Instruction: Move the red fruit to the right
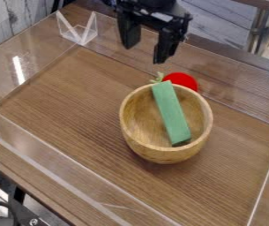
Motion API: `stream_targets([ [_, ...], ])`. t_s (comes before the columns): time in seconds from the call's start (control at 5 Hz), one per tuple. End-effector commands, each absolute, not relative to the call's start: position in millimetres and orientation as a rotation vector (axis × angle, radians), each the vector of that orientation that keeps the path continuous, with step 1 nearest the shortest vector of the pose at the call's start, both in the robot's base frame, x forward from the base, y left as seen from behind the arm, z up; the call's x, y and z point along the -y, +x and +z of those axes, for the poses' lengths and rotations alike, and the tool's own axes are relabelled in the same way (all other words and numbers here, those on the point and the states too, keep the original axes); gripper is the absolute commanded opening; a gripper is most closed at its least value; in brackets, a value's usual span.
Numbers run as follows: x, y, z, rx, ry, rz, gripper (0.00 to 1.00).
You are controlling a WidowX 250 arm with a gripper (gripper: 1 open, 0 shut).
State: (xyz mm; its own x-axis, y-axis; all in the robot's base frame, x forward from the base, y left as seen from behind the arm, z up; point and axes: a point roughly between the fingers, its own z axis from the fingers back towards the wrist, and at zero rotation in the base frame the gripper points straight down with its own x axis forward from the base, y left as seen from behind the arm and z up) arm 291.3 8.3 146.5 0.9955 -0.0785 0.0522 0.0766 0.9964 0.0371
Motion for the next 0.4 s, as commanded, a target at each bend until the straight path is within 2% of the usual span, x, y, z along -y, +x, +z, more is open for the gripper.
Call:
stream_targets([
  [0.0,-12.1,302.4,170.3,0.131,0.041,-0.067,1.00],
  [0.2,-13.9,305.7,167.2,0.124,0.030,-0.072,1.00],
])
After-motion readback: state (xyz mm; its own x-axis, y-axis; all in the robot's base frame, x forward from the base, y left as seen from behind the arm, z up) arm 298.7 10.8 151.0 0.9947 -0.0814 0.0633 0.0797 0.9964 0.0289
